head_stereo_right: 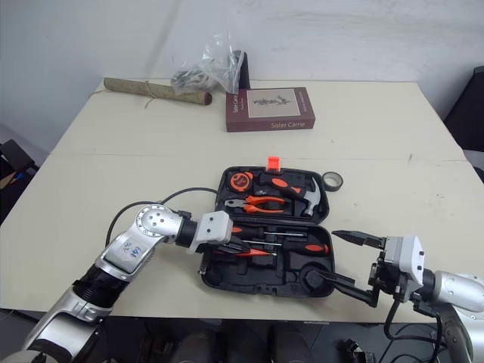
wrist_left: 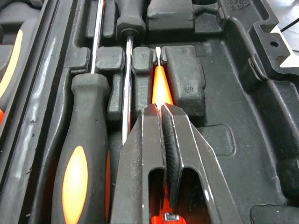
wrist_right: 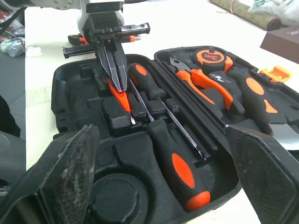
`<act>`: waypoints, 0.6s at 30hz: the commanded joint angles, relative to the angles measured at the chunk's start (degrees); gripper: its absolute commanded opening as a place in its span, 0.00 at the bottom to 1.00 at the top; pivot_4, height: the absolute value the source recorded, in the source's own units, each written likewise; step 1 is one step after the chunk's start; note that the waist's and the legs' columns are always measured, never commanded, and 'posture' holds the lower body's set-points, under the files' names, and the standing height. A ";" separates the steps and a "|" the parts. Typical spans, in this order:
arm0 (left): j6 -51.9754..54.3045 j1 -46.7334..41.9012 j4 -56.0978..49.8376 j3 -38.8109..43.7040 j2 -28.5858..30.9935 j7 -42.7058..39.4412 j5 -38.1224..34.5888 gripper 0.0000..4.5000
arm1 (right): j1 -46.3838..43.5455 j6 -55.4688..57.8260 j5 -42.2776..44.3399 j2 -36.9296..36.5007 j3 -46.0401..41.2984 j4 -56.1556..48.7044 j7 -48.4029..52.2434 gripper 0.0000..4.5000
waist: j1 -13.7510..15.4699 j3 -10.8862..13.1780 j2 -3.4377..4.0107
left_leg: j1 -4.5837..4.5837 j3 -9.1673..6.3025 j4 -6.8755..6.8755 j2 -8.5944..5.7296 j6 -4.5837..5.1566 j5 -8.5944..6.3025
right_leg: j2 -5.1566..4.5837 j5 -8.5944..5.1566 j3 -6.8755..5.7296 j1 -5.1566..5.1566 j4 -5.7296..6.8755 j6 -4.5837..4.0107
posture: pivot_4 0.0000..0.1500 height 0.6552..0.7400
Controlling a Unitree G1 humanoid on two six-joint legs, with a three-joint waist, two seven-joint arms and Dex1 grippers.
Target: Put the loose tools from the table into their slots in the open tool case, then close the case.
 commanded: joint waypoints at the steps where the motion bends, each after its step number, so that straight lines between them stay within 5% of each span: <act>1: -6.35 2.18 -1.27 6.23 -0.87 -0.74 -5.96 0.02 | 0.29 -1.43 0.77 -0.79 -5.28 0.40 -0.43 1.00 | 0.00 0.05 -0.01 | -0.04 0.00 0.00 0.00 0.01 0.00 | -0.01 0.00 0.00 -0.04 -0.01 0.00 | 1.00 1.00; 3: -7.36 3.68 -4.26 13.36 -0.95 -2.73 -14.45 0.02 | 1.17 -3.09 0.73 -1.57 -8.82 3.77 1.33 1.00 | 0.00 0.10 -0.01 | -0.09 0.01 0.00 0.00 0.01 -0.01 | -0.01 0.00 0.00 -0.09 0.00 0.00 | 1.00 1.00; 6: -3.44 5.52 -7.61 23.27 2.34 0.75 -19.79 0.19 | 2.74 -6.52 0.24 -3.18 -15.57 11.87 4.16 1.00 | -0.04 0.12 -0.02 | -0.09 0.00 0.00 0.02 0.01 -0.01 | -0.01 0.00 -0.03 -0.08 -0.02 0.00 | 1.00 1.00; 15: -6.67 29.29 0.39 55.16 14.81 6.56 -17.67 0.99 | 4.04 -24.99 -6.39 -9.00 -26.75 44.27 7.83 1.00 | -1.55 0.18 -0.04 | 0.11 0.19 -0.58 0.01 0.02 -0.04 | -0.04 -0.01 0.01 -0.08 -0.37 -0.02 | 1.00 1.00; 18: -10.18 36.20 8.73 66.46 15.85 10.21 -15.90 0.99 | 1.97 -27.81 -7.40 -12.10 -27.95 52.95 6.86 1.00 | -1.87 0.27 -0.19 | 0.10 0.19 -0.58 0.01 0.05 -0.05 | -0.10 -0.01 -0.01 -0.10 -0.40 -0.03 | 1.00 1.00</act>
